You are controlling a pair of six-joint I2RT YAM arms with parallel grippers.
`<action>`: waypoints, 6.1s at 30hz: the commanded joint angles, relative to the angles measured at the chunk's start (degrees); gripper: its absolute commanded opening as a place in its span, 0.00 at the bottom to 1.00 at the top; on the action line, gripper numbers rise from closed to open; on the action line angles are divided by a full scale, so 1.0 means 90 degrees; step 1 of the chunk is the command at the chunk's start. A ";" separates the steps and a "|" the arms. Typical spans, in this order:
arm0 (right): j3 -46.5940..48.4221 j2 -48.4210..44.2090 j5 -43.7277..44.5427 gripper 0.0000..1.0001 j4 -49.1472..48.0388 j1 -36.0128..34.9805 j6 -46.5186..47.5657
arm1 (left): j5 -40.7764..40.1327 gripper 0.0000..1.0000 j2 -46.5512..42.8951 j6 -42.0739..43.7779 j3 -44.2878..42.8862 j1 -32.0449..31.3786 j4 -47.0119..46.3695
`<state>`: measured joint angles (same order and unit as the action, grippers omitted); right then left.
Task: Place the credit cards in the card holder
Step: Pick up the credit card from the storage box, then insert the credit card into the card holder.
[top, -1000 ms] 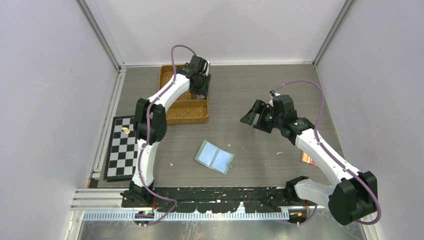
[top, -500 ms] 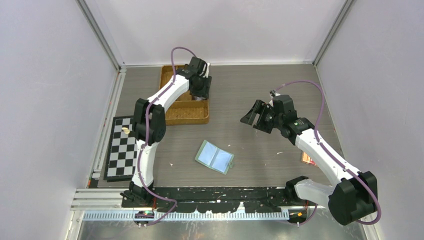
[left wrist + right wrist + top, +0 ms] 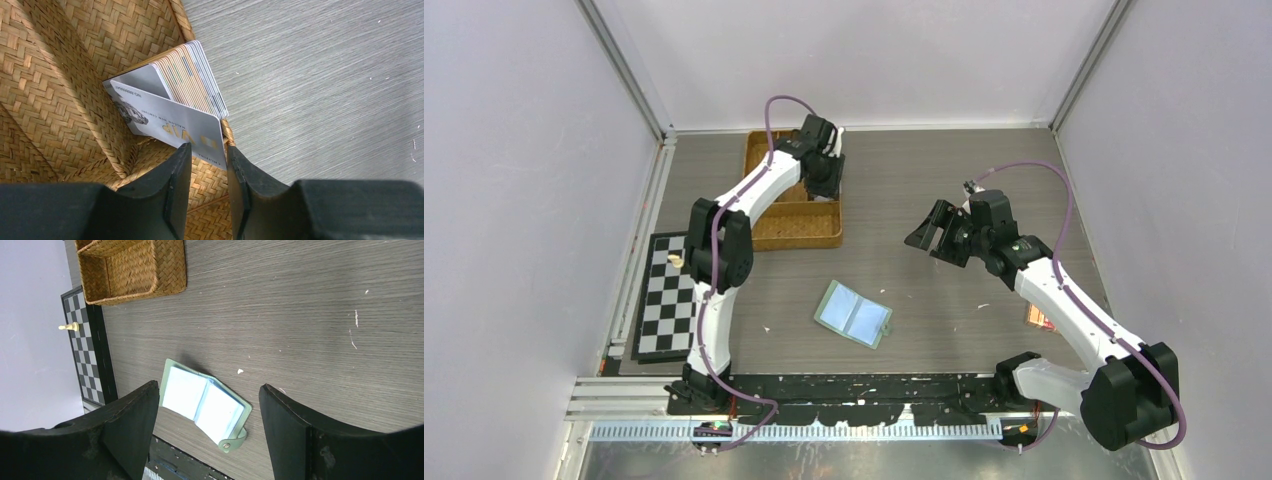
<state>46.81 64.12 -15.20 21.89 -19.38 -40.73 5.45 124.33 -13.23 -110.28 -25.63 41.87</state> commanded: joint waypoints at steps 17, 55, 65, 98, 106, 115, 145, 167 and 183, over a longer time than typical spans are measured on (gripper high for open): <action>0.0042 -0.0245 -0.0069 0.77 -0.0210 0.0016 -0.0034 | -0.0814 0.01 -0.1171 0.0132 0.0503 -0.0053 -0.0218; 0.0750 -0.0142 -0.4048 0.71 -0.0489 -0.0286 0.1476 | 0.7004 0.00 -0.4419 0.1783 0.3851 -0.0397 0.0589; 0.0807 0.0196 -0.4113 0.58 -0.0198 -0.0839 0.1601 | 0.7056 0.00 -0.4255 0.1674 0.3894 -0.0557 0.0476; -0.1598 0.0783 -0.0170 0.00 -0.2400 -0.2621 -0.1651 | 0.1751 0.77 -0.5006 -0.1117 0.6902 -0.0574 -0.2109; -0.1739 0.1284 -0.0186 0.00 -0.3003 -0.2658 -0.1741 | 0.2110 0.74 -0.4569 -0.1322 0.7065 -0.0579 -0.2505; -0.1936 0.1422 -0.0108 0.00 -0.3291 -0.2652 -0.1904 | 0.2503 0.44 -0.4161 -0.1774 0.7365 -0.0590 -0.3010; -0.2388 0.1675 -0.0283 0.01 -0.4169 -0.2653 -0.2211 | 0.1630 0.00 -0.4771 -0.3993 0.9304 -0.0600 -0.5305; -0.1998 0.2706 -0.0184 0.00 -0.4541 -0.2659 -0.2180 | 0.1756 0.00 -0.4687 -0.3998 0.9248 -0.0600 -0.5267; -0.1890 0.3298 0.0288 0.05 -0.4698 -0.2653 -0.2327 | 0.1897 0.00 -0.4709 -0.4180 0.9356 -0.0655 -0.5376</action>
<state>29.10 91.64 -16.97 -22.39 -43.03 -62.00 22.37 81.41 -50.39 -27.07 -31.00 -4.51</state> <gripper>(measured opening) 0.026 0.023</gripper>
